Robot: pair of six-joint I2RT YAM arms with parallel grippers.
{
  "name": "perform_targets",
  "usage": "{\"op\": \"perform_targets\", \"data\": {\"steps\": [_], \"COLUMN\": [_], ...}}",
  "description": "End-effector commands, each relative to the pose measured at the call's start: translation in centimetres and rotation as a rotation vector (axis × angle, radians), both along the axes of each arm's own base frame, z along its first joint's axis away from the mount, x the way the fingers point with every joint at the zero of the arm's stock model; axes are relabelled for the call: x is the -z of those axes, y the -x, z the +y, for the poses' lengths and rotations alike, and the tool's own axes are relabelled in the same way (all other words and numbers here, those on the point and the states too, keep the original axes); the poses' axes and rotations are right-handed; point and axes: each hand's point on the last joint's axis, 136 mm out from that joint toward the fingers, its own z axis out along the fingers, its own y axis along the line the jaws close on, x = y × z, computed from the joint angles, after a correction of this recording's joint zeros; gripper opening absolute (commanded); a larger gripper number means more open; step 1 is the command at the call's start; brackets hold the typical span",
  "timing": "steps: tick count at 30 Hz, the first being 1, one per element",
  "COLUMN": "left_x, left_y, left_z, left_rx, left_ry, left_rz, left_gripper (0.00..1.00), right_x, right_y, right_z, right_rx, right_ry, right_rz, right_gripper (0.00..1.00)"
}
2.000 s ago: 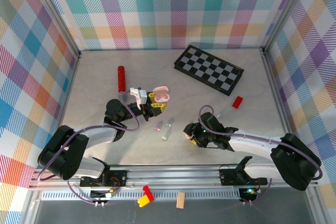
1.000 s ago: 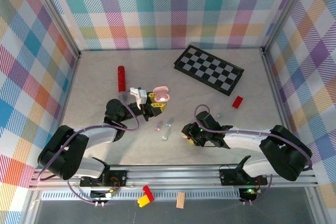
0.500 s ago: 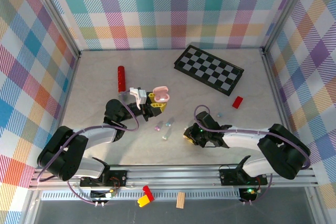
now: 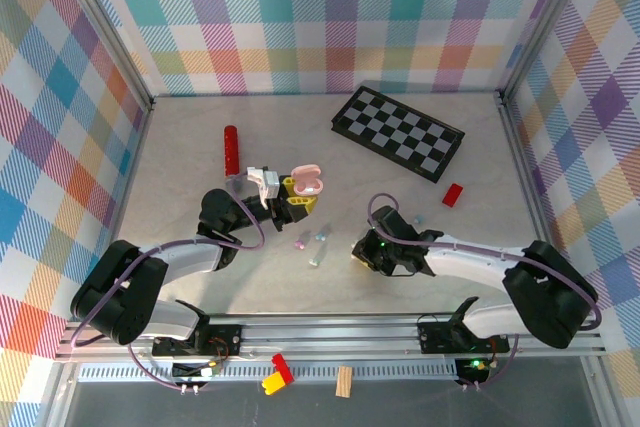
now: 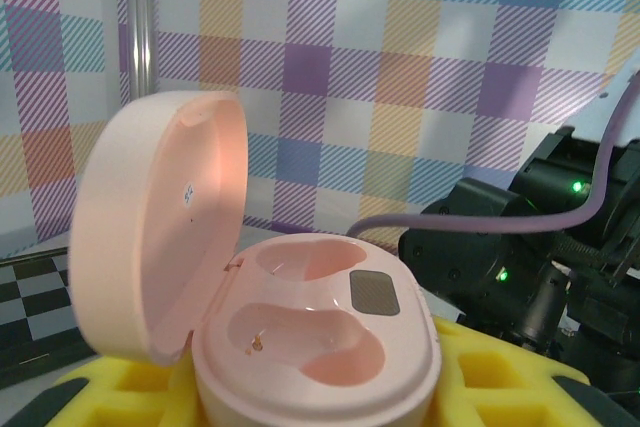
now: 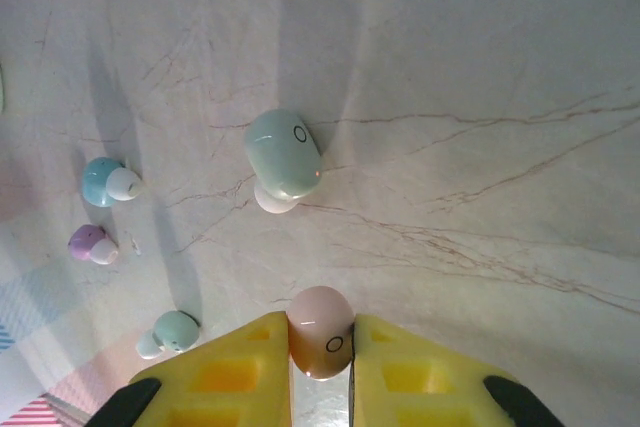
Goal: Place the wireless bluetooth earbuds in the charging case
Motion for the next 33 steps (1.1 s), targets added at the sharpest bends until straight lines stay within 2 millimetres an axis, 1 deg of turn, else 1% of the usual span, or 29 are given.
{"op": "perform_targets", "data": {"steps": [1,4,8,12,19,23,27,33], "left_x": [-0.8,-0.7,-0.4,0.2,0.8,1.7,1.8,1.7], "left_y": [0.1,0.2,0.3,0.2,0.1,-0.1,-0.3,-0.5], "left_z": [0.4,0.5,0.7,0.6,0.8,0.9,0.8,0.6], "left_rx": [0.0,-0.005,-0.02,-0.024,-0.043,-0.061,-0.06,-0.054], "left_ry": [0.006,0.001,-0.012,-0.034,-0.058,-0.084,-0.089,-0.091], "left_rz": [-0.049,-0.06,-0.07,-0.069,-0.07,-0.061,-0.057,-0.052], "left_gripper": [0.37,0.37,0.37,0.37,0.38,0.38,0.38,0.38], "right_x": [0.2,0.5,-0.3,-0.7,-0.8,-1.1,-1.2,-0.4], "right_y": [0.6,0.9,0.9,0.9,0.4,0.1,0.0,-0.2], "right_z": [-1.7,-2.6,-3.5,-3.7,-4.3,-4.0,-3.6,-2.5], "right_rx": [-0.082,-0.13,-0.156,-0.167,-0.283,-0.274,-0.268,-0.311], "right_ry": [0.152,0.245,0.319,0.346,0.478,0.458,0.429,0.353], "right_rz": [-0.005,0.018,0.026,0.035,0.055,0.049,0.047,0.057], "right_gripper": [0.17,0.17,0.17,0.18,0.17,0.18,0.18,0.17]}}
